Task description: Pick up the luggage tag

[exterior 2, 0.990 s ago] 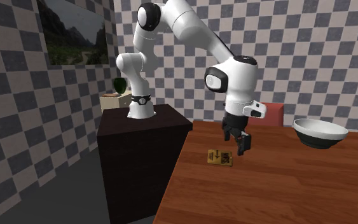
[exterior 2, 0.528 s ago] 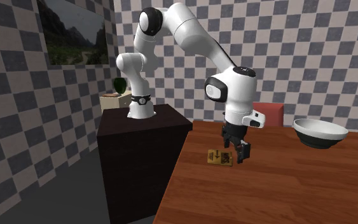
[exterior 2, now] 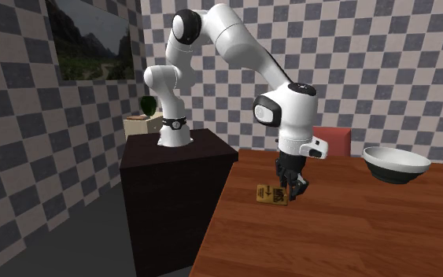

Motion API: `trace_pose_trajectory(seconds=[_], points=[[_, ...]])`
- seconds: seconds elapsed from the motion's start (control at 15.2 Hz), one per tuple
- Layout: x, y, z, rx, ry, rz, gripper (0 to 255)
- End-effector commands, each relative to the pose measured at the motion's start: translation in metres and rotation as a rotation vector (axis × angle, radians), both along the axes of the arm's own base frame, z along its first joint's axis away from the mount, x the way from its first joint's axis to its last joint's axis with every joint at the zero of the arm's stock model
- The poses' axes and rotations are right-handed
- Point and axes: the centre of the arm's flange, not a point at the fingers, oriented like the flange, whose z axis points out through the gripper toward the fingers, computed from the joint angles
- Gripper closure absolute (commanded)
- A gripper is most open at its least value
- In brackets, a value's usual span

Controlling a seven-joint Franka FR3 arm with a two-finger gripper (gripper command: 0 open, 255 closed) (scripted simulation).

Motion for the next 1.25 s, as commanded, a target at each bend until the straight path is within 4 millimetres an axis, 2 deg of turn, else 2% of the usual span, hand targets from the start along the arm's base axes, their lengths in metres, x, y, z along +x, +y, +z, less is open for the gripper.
trace_pose_trajectory(seconds=[0.0,0.07,1.06,1.19], points=[[0.0,0.0,0.0,0.0,0.0,0.0,255],[0.0,0.0,-0.001,0.0,0.0,0.0,255],[0.0,0.0,0.078,0.0,0.0,0.0,255],[0.0,0.0,0.079,0.0,0.0,0.0,255]])
